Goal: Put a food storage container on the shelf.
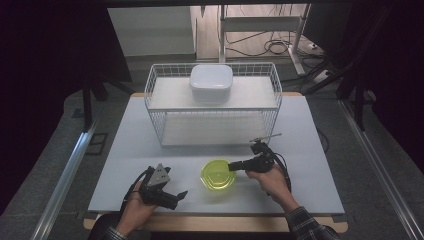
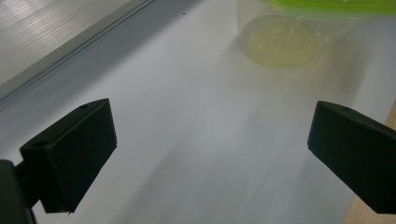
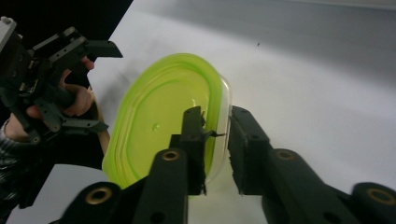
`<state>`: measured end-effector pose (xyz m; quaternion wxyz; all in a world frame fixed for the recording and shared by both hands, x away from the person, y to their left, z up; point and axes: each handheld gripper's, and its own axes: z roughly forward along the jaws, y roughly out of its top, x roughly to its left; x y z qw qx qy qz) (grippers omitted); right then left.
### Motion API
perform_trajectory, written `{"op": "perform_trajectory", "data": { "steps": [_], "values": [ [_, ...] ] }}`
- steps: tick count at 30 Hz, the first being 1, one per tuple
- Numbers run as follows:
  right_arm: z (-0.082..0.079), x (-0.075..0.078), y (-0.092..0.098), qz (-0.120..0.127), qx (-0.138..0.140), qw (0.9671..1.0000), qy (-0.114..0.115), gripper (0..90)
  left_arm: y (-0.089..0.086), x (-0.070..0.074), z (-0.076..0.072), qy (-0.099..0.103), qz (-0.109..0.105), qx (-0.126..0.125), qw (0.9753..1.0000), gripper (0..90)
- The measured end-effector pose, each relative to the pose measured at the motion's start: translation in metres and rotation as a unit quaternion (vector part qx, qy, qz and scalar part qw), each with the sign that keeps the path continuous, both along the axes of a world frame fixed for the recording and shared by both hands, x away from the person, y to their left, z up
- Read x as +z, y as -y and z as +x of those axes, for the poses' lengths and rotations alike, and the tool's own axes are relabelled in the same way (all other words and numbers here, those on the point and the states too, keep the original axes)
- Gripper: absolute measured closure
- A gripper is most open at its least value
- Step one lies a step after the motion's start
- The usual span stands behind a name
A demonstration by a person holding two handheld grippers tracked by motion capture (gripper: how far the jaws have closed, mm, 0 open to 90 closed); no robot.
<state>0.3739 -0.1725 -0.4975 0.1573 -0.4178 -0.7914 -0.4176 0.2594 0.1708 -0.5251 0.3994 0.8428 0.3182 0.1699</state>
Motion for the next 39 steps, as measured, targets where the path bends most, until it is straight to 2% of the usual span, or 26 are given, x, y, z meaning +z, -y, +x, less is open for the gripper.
{"op": "perform_trajectory", "data": {
  "steps": [7,11,15,31,39],
  "values": [
    [-0.004,0.005,-0.002,0.016,0.016,0.9996,-0.013,81.2,0.000,0.000,0.000,0.001,0.001,0.000,1.0000,1.2],
    [-0.006,0.007,-0.002,0.018,0.014,0.9997,-0.011,81.5,0.000,0.000,0.000,0.002,0.001,0.000,1.0000,1.2],
    [-0.006,0.013,0.002,0.035,0.003,0.9994,-0.008,81.6,0.000,0.001,0.000,0.003,-0.001,0.002,1.0000,1.2],
    [-0.007,0.039,0.005,0.071,0.000,0.9970,0.030,81.6,-0.003,0.003,0.000,0.007,-0.009,0.009,0.9999,1.1],
    [-0.006,0.054,0.005,0.078,-0.006,0.9960,0.042,81.6,-0.004,0.003,0.000,0.008,-0.013,0.012,0.9998,1.0]
  ]
}}
